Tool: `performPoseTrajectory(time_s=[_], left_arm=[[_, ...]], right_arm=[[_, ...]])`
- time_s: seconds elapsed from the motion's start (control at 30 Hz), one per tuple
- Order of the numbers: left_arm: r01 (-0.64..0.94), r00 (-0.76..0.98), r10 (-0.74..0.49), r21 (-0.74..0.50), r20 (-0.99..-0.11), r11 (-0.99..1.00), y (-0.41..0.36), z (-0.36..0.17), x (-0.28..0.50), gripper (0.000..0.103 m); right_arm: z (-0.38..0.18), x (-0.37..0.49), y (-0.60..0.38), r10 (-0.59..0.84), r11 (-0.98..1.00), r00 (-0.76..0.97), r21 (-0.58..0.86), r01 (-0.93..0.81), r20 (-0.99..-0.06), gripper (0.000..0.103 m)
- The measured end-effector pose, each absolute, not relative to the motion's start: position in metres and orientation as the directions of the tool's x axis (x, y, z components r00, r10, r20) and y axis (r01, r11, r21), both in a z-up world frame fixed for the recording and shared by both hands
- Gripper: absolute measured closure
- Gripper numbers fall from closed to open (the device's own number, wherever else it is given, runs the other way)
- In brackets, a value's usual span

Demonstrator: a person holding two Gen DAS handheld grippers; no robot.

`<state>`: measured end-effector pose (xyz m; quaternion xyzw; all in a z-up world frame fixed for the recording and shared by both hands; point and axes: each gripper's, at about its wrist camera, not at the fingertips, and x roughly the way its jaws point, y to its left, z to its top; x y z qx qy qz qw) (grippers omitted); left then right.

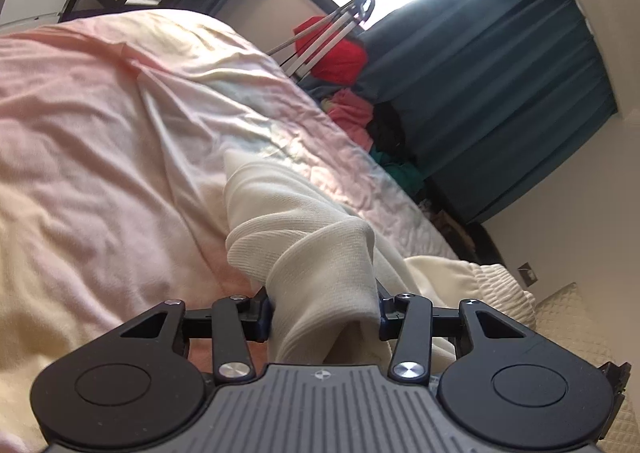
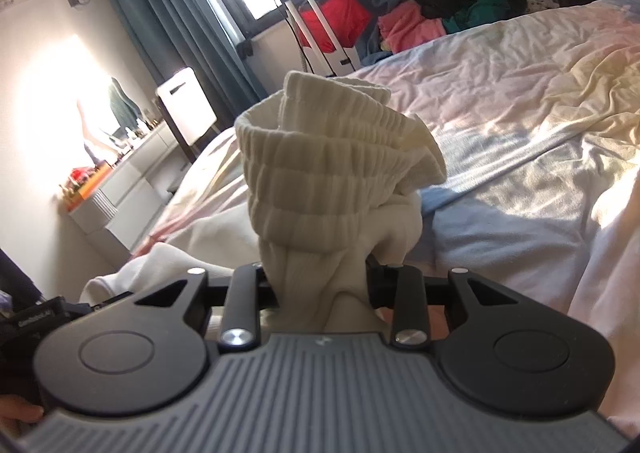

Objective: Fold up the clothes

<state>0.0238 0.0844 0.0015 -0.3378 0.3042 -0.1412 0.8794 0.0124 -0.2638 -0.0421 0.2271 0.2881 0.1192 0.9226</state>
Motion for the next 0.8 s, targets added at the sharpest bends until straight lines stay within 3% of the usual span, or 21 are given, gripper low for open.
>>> performPoseTrajectory(time_s=[0.43, 0.63, 0.8], left_arm=[[0.143, 0.775, -0.493, -0.650, -0.395, 0.746, 0.025, 0.058, 0.047, 0.058], [0.230, 0.749, -0.559, -0.651, -0.356, 0.723, -0.070, 0.095, 0.115, 0.058], [0.319, 0.691, -0.636, -0.644, -0.345, 0.695, -0.183, 0.103, 0.186, 0.058]], right_arm=[[0.004, 0.005, -0.311, 0.319, 0.824, 0.856, 0.566, -0.038, -0.406, 0.069], [0.041, 0.027, -0.380, 0.221, 0.811, 0.896, 0.583, 0.051, -0.385, 0.069], [0.040, 0.065, -0.480, 0.119, 0.770, 0.909, 0.615, 0.170, -0.399, 0.069]])
